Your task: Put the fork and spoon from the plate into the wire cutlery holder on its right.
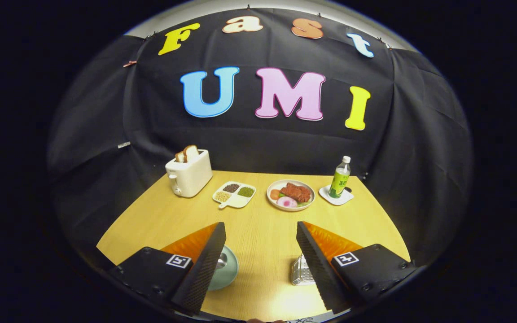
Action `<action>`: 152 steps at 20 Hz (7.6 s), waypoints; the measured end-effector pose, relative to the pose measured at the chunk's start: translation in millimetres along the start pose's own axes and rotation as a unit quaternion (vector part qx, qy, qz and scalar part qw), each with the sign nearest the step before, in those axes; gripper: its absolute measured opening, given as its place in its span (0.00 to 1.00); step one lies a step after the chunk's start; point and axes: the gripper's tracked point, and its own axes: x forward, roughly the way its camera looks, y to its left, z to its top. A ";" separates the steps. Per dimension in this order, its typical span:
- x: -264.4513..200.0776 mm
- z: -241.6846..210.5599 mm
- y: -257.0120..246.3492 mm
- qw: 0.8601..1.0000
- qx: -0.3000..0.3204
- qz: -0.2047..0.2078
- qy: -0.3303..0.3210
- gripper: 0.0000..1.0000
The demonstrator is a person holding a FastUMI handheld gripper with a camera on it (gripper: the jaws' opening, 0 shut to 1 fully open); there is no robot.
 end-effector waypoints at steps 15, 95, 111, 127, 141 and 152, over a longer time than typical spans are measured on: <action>61.0 -158.8 83.3 0.958 -0.005 0.068 0.277 0.99; 22.7 -34.2 -77.7 0.942 0.150 0.074 0.290 0.99; 48.3 -107.0 109.1 0.934 0.116 0.116 0.318 0.99; 89.6 -223.4 171.1 0.892 0.099 0.059 0.437 0.98; 70.5 -238.3 189.6 0.873 0.077 0.111 0.468 0.12; 52.6 -188.6 145.5 0.876 0.102 0.158 0.445 0.07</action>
